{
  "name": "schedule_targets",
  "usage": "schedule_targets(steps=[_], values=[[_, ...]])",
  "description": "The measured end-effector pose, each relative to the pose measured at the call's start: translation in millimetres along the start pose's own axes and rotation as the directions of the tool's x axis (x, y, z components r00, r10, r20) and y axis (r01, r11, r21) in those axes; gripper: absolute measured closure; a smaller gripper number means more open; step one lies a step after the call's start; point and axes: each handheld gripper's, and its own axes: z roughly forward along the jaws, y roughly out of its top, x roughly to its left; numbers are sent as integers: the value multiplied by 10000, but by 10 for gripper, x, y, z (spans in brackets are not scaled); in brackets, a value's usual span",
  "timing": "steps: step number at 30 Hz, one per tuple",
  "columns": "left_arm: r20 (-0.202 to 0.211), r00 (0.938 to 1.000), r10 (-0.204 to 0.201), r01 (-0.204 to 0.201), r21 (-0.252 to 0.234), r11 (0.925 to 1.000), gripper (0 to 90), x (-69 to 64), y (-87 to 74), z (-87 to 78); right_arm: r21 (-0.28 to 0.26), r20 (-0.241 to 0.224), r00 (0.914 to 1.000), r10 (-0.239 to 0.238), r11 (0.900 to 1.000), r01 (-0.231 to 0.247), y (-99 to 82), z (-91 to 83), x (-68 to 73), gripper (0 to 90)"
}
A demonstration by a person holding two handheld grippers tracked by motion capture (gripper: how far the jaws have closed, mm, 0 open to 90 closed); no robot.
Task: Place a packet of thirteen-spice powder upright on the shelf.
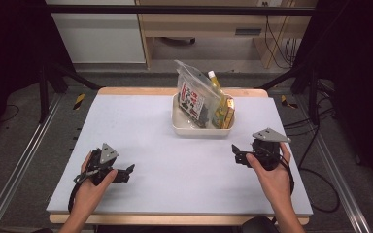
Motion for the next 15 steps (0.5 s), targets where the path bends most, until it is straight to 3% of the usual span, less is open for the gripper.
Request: schedule_targets(steps=[15], values=[[-14,10000,51,-51,1,10000,49,0,-2,2,719,103,9998,177,9972,-184,-234,107,-8,72]])
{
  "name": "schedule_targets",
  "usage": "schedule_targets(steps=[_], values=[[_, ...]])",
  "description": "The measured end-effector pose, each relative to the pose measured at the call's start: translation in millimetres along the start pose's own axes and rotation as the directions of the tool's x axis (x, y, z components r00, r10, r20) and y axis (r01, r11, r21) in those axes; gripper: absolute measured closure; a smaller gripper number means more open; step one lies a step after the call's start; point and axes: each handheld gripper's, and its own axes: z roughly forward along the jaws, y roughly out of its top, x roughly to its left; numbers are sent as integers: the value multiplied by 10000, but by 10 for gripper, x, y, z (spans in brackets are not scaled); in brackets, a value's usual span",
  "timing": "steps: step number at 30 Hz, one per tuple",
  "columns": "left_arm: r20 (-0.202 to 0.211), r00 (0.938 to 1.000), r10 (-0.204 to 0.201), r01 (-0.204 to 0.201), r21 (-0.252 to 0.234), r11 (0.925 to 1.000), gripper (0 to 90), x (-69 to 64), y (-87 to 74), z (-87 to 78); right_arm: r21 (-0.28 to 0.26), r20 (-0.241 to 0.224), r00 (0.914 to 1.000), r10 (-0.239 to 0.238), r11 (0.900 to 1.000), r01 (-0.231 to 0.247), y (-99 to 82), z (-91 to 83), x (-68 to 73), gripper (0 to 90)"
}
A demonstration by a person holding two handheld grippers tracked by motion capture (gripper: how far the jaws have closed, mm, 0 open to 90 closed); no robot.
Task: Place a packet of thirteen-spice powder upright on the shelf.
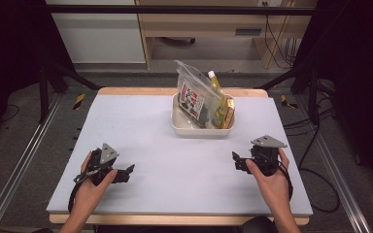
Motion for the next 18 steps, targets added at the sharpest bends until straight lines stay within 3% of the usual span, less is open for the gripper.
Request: schedule_targets(steps=[9,13,18], values=[[-135,9999,26,-24,126,9999,49,2,-10,17,360,-130,9999,71,9993,-67,-127,127,5,75],[-223,9998,-9,13,159,9999,49,15,-14,20,573,-8,9993,378,9976,-377,-264,266,7,95],[-319,9994,-152,154,82,9998,49,46,-14,19,690,18,9999,110,9976,-111,-337,342,32,110]])
